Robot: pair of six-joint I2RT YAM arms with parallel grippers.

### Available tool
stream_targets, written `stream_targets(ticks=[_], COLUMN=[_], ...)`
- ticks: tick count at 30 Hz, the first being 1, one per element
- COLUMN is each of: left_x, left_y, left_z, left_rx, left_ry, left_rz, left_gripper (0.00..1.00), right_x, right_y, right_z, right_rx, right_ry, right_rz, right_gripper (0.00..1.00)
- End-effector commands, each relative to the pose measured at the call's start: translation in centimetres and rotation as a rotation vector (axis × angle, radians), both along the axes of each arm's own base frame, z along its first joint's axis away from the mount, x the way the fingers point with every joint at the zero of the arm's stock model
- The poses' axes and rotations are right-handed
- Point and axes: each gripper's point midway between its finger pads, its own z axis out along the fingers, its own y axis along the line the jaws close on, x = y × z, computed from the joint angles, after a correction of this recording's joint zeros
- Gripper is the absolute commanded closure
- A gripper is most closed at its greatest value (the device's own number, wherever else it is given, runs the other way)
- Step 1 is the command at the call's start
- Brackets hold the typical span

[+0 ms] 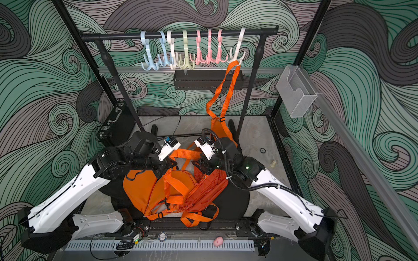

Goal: Hang the bag on a hook
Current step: Pick up the bag from the bag.

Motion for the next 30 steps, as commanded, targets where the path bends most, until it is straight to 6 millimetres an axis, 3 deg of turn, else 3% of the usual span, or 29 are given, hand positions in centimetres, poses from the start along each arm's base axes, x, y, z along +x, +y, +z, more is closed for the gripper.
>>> stream_targets(ticks=[1,5,11,17,23,25,27,30], left_x=[-0.5,-0.5,-0.6,-0.6,-0.5,-0.5,-0.5,-0.3], left_y=[0.0,-0.3,-0.3,-0.2,-0.1,-0.1,0.0,0.4], left_z=[0.5,0.8,0.4,0.4,0.3,0.3,0.4,0.3], left_rx=[-0.012,-0.028,-0.021,-0.022,-0.009,-0.008,-0.006,0.004], left_ry=[0.006,0.001,0.009,0.001,-0.003,0.000,-0.005,-0.018], left_rz=[-0.023,-0.031,-0.037,-0.035,-0.040,-0.044,-0.041,-0.026], left_gripper=[1.00,1.00,1.00,1.00,1.00,1.00,1.00,1.00], right_x=[1.5,3.5,4.1,2.6,2.1,2.4,2.9,3.3], right_y=[0.9,0.6,0.6,2.4,4.2,4.4,4.2,2.9], right_z=[3.2,3.2,3.7,3.6,1.7,1.2,1.3,2.5], right_rx=[0.039,-0.007,0.028,0.060,0.024,0.015,0.007,-0.002], right_ry=[-0.183,-0.268,-0.318,-0.300,-0.237,-0.238,-0.251,-0.294], right_rz=[-0.048,-0.164,-0.201,-0.081,0.006,-0.004,-0.026,-0.084], right_gripper=[0.44,0.47,0.57,0.54,0.54,0.63,0.80,0.96])
